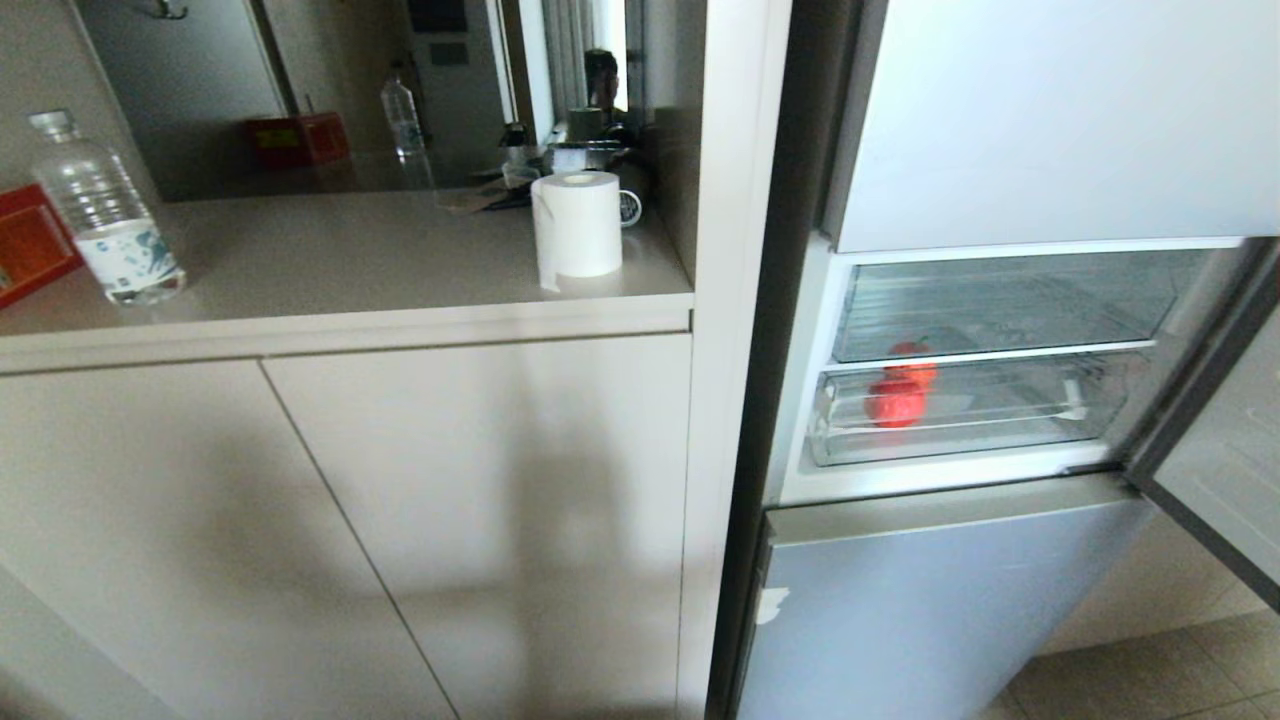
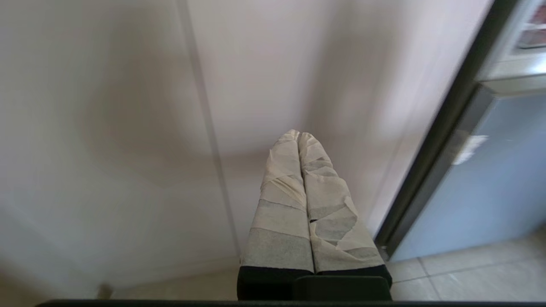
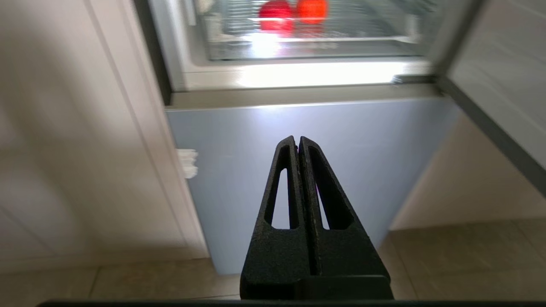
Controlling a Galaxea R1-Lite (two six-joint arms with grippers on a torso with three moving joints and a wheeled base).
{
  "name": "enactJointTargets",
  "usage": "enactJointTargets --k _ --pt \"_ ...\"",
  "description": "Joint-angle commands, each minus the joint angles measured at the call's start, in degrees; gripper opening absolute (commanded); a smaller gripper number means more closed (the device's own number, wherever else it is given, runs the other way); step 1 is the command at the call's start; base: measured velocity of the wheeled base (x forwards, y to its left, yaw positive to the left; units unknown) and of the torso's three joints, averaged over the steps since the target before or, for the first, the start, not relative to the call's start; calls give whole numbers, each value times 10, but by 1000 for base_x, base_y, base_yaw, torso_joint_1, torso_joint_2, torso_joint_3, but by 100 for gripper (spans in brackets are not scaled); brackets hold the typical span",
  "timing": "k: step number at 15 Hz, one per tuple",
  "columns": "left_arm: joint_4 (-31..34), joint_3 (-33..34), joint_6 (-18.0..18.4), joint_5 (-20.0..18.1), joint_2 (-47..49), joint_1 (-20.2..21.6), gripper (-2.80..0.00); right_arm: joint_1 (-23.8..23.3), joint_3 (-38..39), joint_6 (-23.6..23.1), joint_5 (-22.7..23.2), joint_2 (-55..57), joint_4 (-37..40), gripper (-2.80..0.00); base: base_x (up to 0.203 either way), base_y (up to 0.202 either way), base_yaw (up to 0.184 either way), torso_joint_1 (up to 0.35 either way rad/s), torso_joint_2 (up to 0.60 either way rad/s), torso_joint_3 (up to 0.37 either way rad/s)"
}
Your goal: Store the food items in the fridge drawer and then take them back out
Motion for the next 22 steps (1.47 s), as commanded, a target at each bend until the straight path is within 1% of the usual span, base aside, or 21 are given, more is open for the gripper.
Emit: enactJointTargets --k 1,3,4,5,6,9,11,14,16,17,22 --pt "0 0 0 0 0 0 -280 1 0 -3 1 -1 -1 -280 0 -2 105 7 2 -2" --pt "0 0 0 0 0 0 -280 2 0 -14 3 36 1 -280 2 1 32 2 0 1" --pt "0 0 0 0 0 0 -280 2 0 -14 3 79 -3 -280 0 0 0 0 0 0" --pt "0 0 0 0 0 0 -280 4 0 -10 5 137 -23 -280 0 0 0 0 0 0" --pt "0 0 0 0 0 0 -280 6 0 0 11 203 -59 -280 0 0 0 0 0 0" --pt "0 0 0 0 0 0 -280 9 -19 25 53 428 -168 -280 0 0 0 0 0 0" --pt "0 0 0 0 0 0 -280 10 -57 40 72 578 -211 -280 0 0 0 0 0 0" --pt "0 0 0 0 0 0 -280 12 -139 54 89 785 -268 -280 0 0 0 0 0 0" --pt "0 0 0 0 0 0 -280 15 -194 58 94 903 -333 -280 0 0 0 0 0 0" --pt "0 0 0 0 -1 0 -280 15 -215 58 96 951 -368 0 0 0 0 0 0 0" --pt "0 0 0 0 0 0 -280 34 -311 58 100 1152 -580 0 0 0 0 0 0 0"
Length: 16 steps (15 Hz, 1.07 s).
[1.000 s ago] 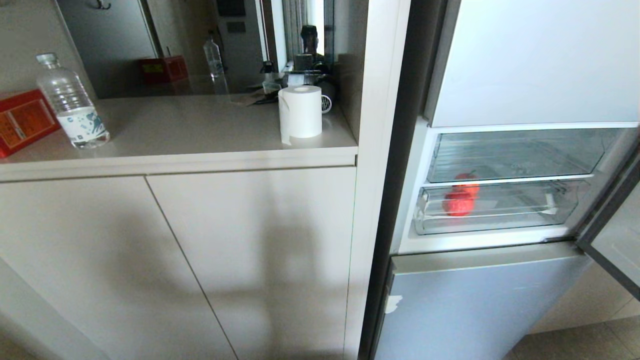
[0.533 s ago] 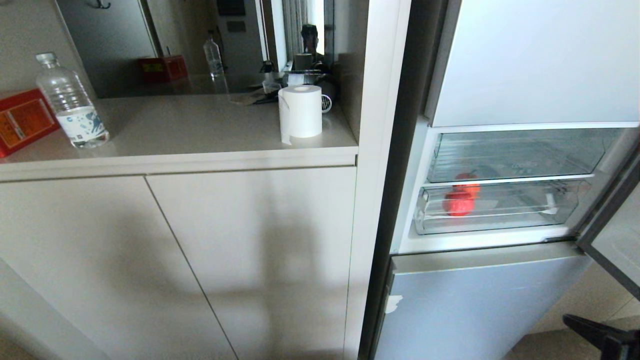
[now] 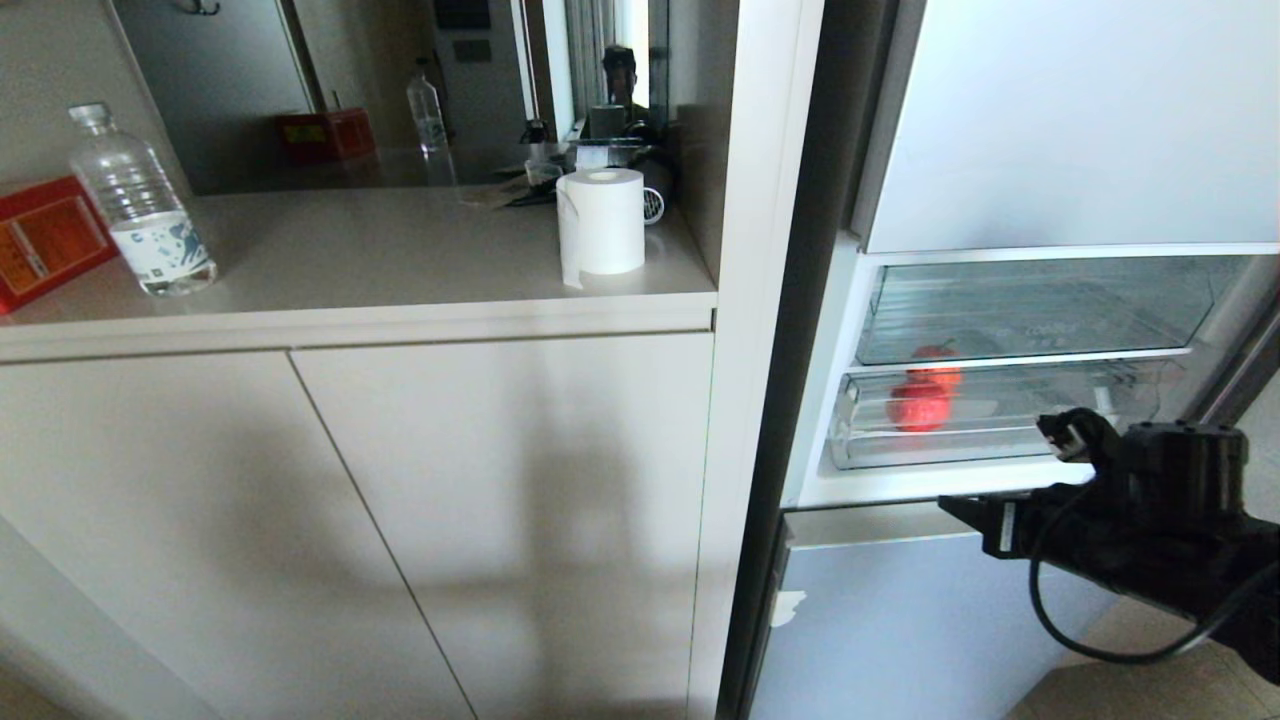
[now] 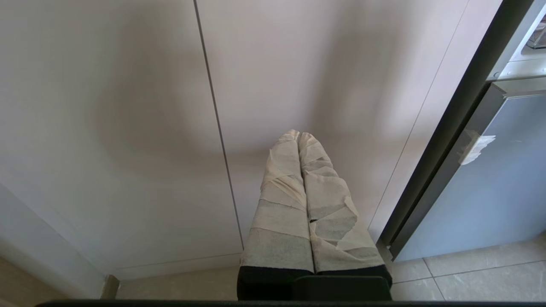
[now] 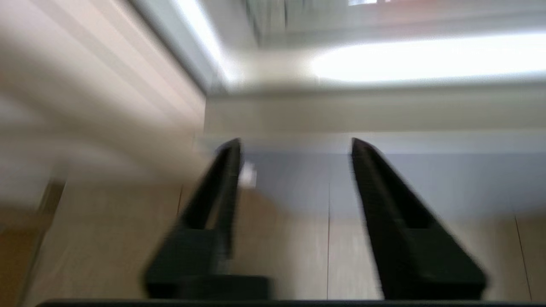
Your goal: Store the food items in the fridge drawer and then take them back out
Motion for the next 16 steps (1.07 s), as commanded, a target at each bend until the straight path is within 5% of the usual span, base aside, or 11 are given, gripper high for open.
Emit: enactJointTargets --k 1,3,16 --pt "0 0 0 0 0 0 -280 12 -48 -2 -2 136 -106 0 0 0 0 0 0 0" --pt "0 0 0 0 0 0 -280 27 -86 2 -5 168 -154 0 0 0 0 0 0 0" --pt "0 0 0 0 0 0 -280 64 -193 -8 -63 205 -167 0 0 0 0 0 0 0"
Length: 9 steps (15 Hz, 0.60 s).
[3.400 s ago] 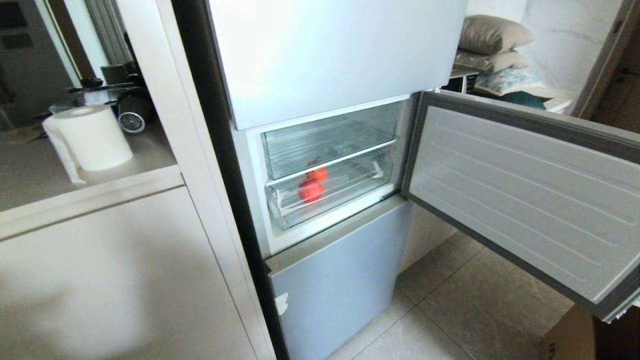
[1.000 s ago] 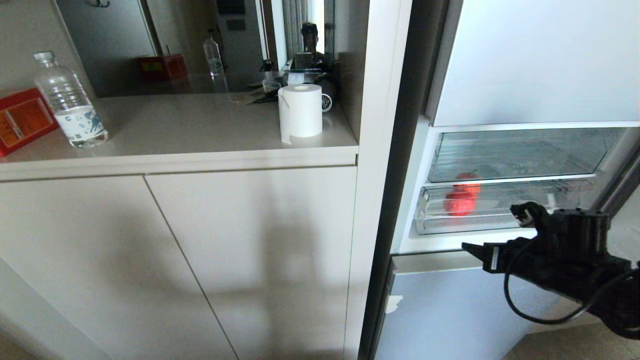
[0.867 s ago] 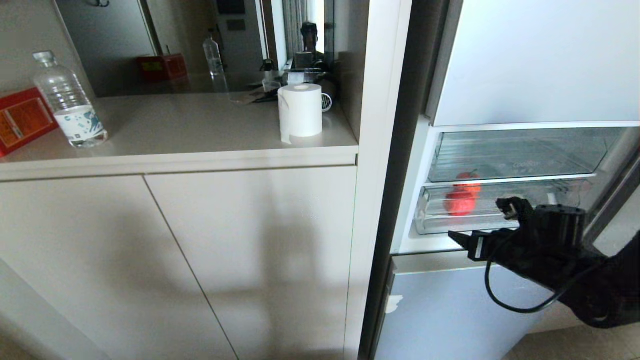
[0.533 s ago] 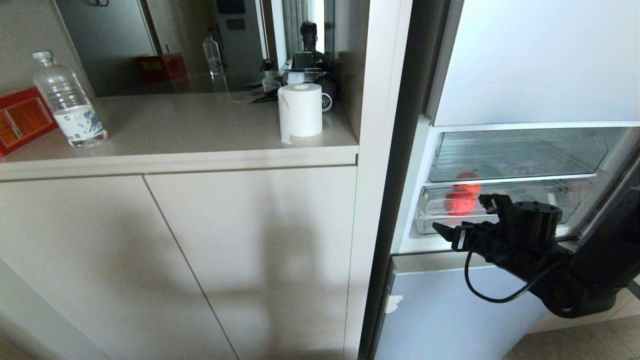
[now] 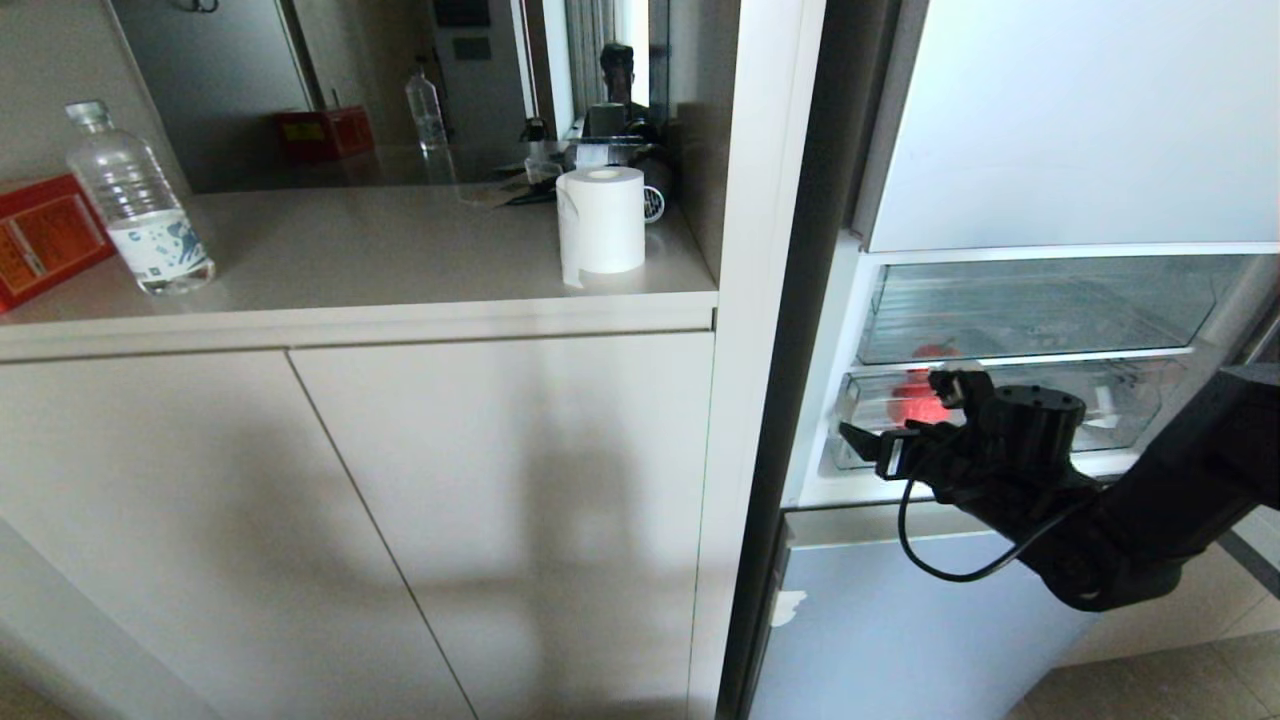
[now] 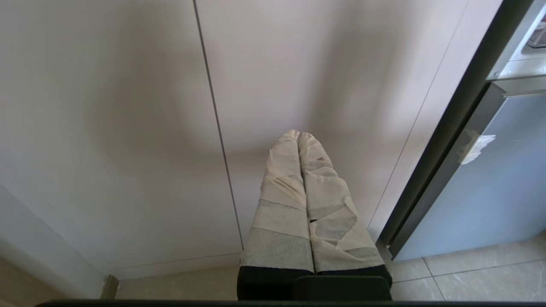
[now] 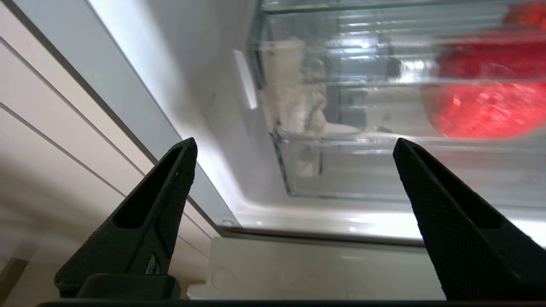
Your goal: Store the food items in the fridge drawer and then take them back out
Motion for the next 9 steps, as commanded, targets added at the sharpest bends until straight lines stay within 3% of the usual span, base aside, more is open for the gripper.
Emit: enactJointTargets --k 1,9 --pt "0 0 0 0 0 0 -280 1 -16 -2 -1 15 -4 0 0 0 0 0 0 0" --pt "0 0 0 0 0 0 -280 9 -58 -4 -20 49 -4 0 0 0 0 0 0 0"
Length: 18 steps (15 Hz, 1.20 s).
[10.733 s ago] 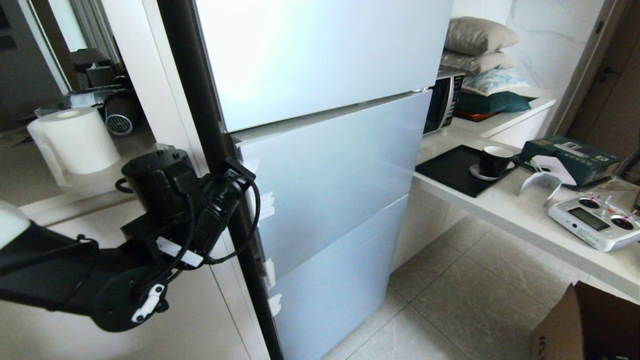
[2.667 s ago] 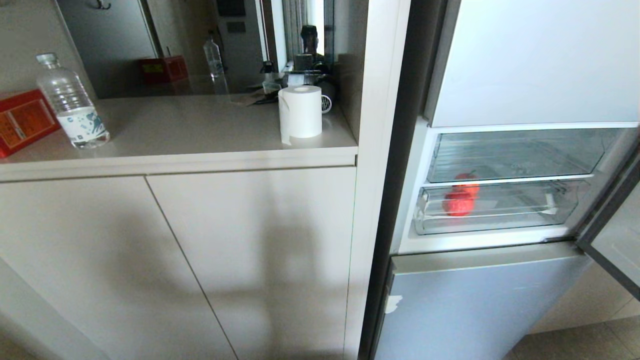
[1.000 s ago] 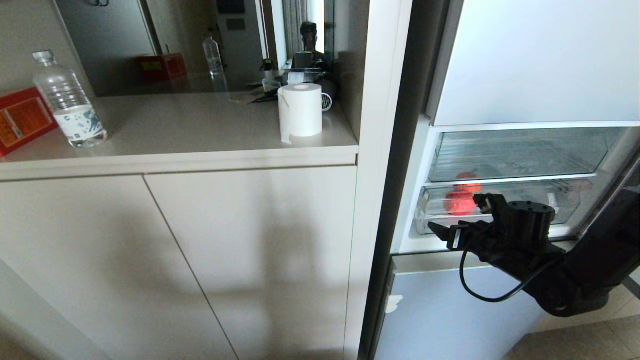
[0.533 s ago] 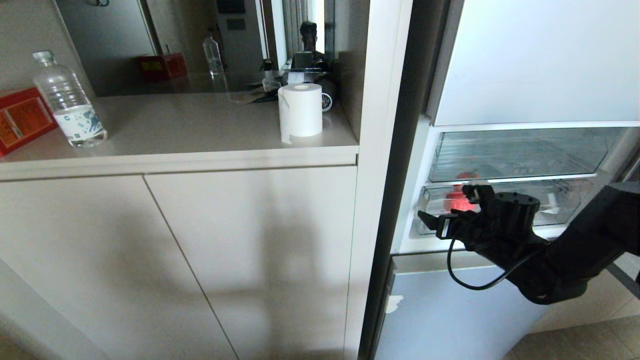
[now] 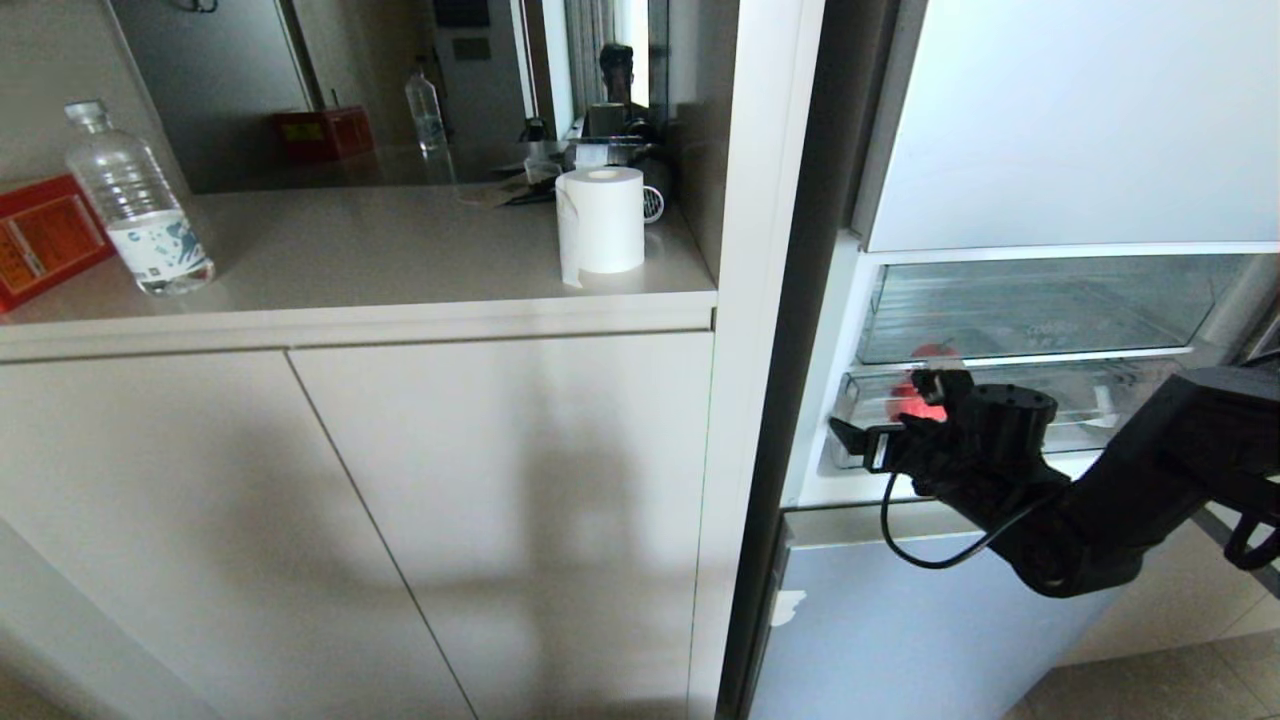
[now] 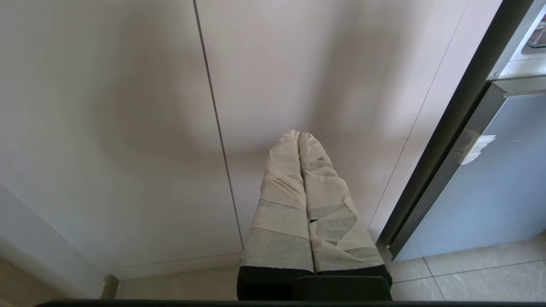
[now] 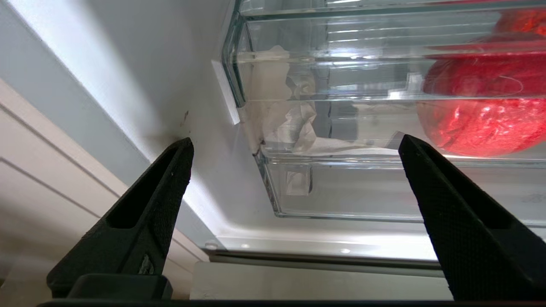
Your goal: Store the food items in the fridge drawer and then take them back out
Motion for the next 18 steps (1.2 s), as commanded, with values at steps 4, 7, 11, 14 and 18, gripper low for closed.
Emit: enactJointTargets --k 4,7,11,14,18 --pt "0 0 0 0 0 0 -280 3 -14 1 0 9 -4 -280 0 0 0 0 0 0" --pt "0 0 0 0 0 0 -280 11 -14 2 -1 7 -4 -280 0 0 0 0 0 0" --pt "0 0 0 0 0 0 -280 53 -28 1 -36 11 -4 -280 0 0 0 0 0 0" --pt "0 0 0 0 0 0 -280 66 -31 1 -40 15 -4 -280 0 0 0 0 0 0" --pt "0 0 0 0 0 0 -280 66 -1 3 -40 -2 -5 -280 0 0 0 0 0 0"
